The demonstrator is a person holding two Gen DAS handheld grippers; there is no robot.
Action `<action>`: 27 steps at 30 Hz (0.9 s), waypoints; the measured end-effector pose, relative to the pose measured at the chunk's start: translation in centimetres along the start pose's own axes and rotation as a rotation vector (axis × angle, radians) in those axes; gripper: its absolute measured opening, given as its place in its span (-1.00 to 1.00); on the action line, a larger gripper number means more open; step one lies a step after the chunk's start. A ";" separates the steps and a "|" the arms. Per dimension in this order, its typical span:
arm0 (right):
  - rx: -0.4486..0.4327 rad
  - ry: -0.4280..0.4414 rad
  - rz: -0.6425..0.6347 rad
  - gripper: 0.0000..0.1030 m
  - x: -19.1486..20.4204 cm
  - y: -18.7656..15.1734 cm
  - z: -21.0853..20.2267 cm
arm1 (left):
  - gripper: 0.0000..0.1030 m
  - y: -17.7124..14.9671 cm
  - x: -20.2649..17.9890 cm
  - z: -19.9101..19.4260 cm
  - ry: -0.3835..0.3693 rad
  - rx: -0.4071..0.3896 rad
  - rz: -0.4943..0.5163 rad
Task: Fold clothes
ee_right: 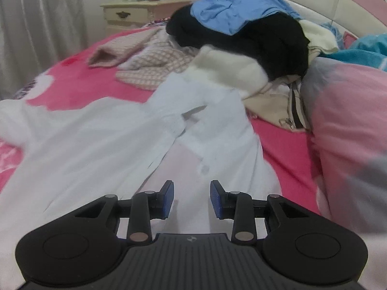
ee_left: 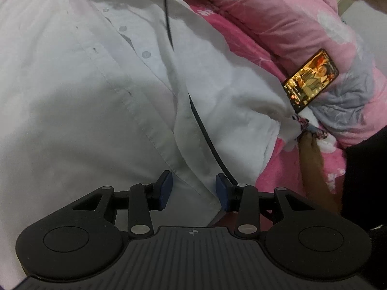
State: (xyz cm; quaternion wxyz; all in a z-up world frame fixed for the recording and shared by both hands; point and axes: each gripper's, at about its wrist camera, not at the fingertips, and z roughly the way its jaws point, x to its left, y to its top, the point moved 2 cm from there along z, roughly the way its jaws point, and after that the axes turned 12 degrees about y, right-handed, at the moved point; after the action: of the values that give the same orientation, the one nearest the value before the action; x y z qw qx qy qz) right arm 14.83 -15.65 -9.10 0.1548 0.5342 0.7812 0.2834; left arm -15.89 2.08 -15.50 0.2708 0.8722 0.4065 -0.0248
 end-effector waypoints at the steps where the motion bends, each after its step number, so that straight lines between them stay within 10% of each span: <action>1: -0.001 -0.008 -0.023 -0.30 0.0 0.4 0.8 | -0.23 0.0 0.2 -0.1 -0.008 0.001 -0.003; 10: 0.135 -0.091 -0.352 -0.27 0.9 1.3 7.8 | -0.23 0.2 0.5 0.0 -0.058 -0.006 -0.004; 17: 0.121 -0.032 -0.208 -0.27 -1.7 2.2 8.4 | -0.24 0.2 0.9 -0.1 -0.082 -0.012 -0.024; 22: 0.092 -0.043 -0.117 -0.85 -2.9 2.1 7.9 | -0.23 0.1 0.8 -0.1 -0.081 -0.016 -0.026; 27: -0.001 -0.048 0.060 -0.93 -5.4 1.6 6.2 | -0.23 0.1 0.9 0.0 -0.082 -0.019 -0.041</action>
State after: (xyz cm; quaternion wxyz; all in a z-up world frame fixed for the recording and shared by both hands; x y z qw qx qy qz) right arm 21.43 -18.48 -13.36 0.1654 0.5640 0.7607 0.2753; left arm -15.23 2.62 -15.64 0.2947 0.8594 0.4133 -0.0621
